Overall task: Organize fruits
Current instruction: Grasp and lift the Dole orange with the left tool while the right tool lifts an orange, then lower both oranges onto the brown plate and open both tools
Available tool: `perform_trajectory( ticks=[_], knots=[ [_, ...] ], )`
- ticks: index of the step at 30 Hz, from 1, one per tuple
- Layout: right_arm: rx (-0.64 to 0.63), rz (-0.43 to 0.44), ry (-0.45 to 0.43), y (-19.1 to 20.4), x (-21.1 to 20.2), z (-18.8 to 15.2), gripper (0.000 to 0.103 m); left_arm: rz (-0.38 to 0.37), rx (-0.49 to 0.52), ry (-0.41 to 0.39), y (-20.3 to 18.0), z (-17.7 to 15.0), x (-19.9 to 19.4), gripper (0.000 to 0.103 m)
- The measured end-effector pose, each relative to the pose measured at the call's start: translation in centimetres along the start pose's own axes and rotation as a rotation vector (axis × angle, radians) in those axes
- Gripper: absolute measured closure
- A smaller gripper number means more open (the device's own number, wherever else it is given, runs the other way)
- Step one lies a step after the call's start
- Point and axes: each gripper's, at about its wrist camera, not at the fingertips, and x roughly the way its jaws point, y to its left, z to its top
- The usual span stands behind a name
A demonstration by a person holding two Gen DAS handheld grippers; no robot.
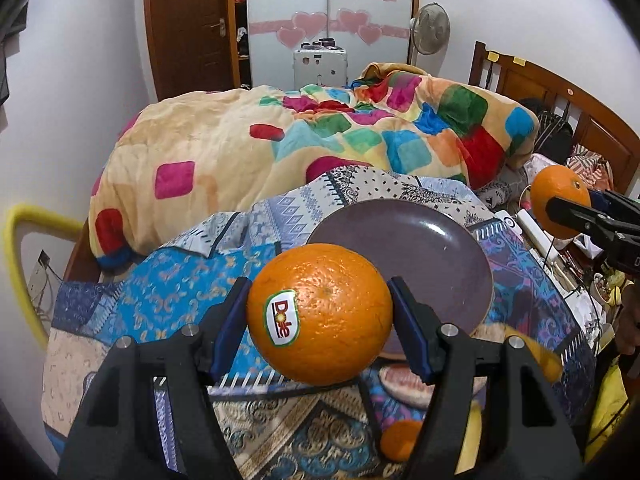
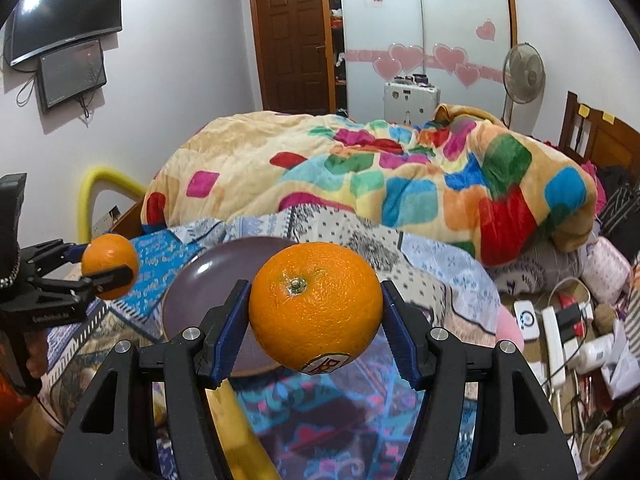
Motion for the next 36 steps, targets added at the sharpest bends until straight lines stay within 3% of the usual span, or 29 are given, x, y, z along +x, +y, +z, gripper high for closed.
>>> perform_trajectory(
  ticks=[7,14,22,36],
  knots=[
    [-0.014,0.002,-0.002,0.5,2.2,1.2,0.043,0.002,0.01,-0.001,-0.7,1.8,1.7,0.035],
    [-0.029,0.007,0.052,0.7,5.8,1.4,0.043,0.014,0.031,0.02,-1.3,2.8,4.5,0.035],
    [-0.055,-0.003,0.16,0.5,10.4,1.1,0.043,0.009,0.029,0.094,-1.3,3.0,8.6,0.035],
    [-0.119,0.036,0.229,1.6,13.1,0.7,0.043,-0.028,0.037,0.179,-1.5,4.0,11.8,0.035]
  ],
)
